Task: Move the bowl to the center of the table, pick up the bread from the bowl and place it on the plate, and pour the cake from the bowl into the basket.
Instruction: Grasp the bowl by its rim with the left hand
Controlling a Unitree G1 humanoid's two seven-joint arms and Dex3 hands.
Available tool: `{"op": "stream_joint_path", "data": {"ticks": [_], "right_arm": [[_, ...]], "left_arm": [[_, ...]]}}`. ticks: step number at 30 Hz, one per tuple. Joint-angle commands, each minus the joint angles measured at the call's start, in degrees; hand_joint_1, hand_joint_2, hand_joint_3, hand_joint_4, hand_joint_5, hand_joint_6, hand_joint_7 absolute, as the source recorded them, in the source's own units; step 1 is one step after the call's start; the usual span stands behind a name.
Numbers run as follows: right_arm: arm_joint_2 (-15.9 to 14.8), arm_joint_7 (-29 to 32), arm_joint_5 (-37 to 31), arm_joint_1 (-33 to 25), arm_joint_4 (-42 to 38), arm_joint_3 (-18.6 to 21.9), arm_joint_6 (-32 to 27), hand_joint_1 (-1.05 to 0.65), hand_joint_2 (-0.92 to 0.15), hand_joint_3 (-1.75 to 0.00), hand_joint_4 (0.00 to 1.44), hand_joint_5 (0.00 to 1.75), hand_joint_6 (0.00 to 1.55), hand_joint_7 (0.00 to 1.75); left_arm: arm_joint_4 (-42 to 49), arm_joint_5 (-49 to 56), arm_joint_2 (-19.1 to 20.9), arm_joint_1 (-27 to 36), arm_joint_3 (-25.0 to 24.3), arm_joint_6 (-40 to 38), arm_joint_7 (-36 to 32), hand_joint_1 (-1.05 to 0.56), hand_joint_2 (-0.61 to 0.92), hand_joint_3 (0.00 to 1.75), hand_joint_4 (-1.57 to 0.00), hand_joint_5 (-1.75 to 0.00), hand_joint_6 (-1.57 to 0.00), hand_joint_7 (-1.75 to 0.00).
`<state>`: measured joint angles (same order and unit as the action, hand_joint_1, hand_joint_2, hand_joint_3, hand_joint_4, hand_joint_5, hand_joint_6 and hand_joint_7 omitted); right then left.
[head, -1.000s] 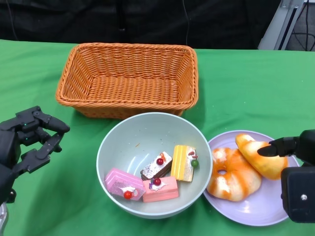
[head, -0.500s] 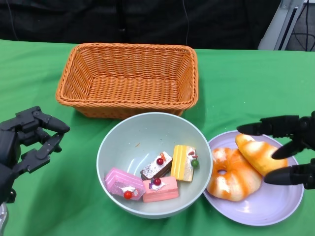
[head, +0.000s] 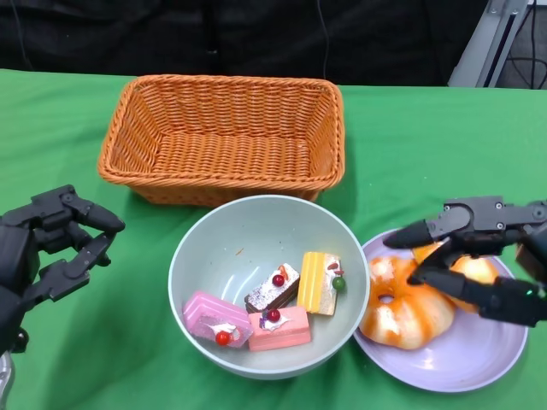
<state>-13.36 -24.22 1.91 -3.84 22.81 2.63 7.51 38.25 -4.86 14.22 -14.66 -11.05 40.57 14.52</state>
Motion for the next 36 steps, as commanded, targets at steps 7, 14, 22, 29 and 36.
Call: {"op": "stream_joint_path", "data": {"ticks": [7, 14, 22, 29, 36], "right_arm": [[3.65, 4.72, 1.54, -1.48, -5.16, -0.89, 5.02, -0.22, -0.61, -0.88, 0.69, 1.7, 0.62, 1.43], [4.57, 5.83, 4.79, -1.87, -4.24, -0.65, 2.11, -0.22, -0.6, -0.89, 0.69, 1.74, 0.6, 1.46], [4.85, 6.28, 7.39, -1.39, -4.46, -0.5, 0.74, -0.2, -0.58, -0.94, 0.68, 1.74, 0.58, 1.47], [5.15, 6.89, 7.85, -0.99, -5.01, -0.52, 0.86, -0.22, -0.57, -0.96, 0.68, 1.73, 0.58, 1.48], [5.3, 7.79, 7.47, -0.87, -5.09, -0.78, 0.94, -0.23, -0.53, -1.02, 0.7, 1.71, 0.59, 1.46]], "left_arm": [[-2.74, -2.15, 4.32, 2.15, 1.93, 3.26, 8.85, -0.25, 0.75, 0.41, -0.77, -0.99, -0.89, -0.53], [-12.69, -1.18, 11.61, 6.09, 6.17, 5.2, 19.68, -0.49, 0.92, 0.06, -0.59, -0.13, -0.67, -0.01], [-20.37, 9.23, 14.96, 7.31, 8.33, 14.96, 17.84, -0.65, 0.91, 0.05, -0.48, -0.02, -0.51, -0.01], [-19.13, 22.2, 13.03, 6.46, 7.82, 25.33, 8.17, -0.61, 0.91, 0.02, -0.66, -0.08, -0.67, -0.05], [-19.06, 29.9, 12.45, 6.47, 8.2, 28.82, 0.81, -0.45, 0.88, 0.0, -0.86, -0.11, -0.88, -0.06]]}}
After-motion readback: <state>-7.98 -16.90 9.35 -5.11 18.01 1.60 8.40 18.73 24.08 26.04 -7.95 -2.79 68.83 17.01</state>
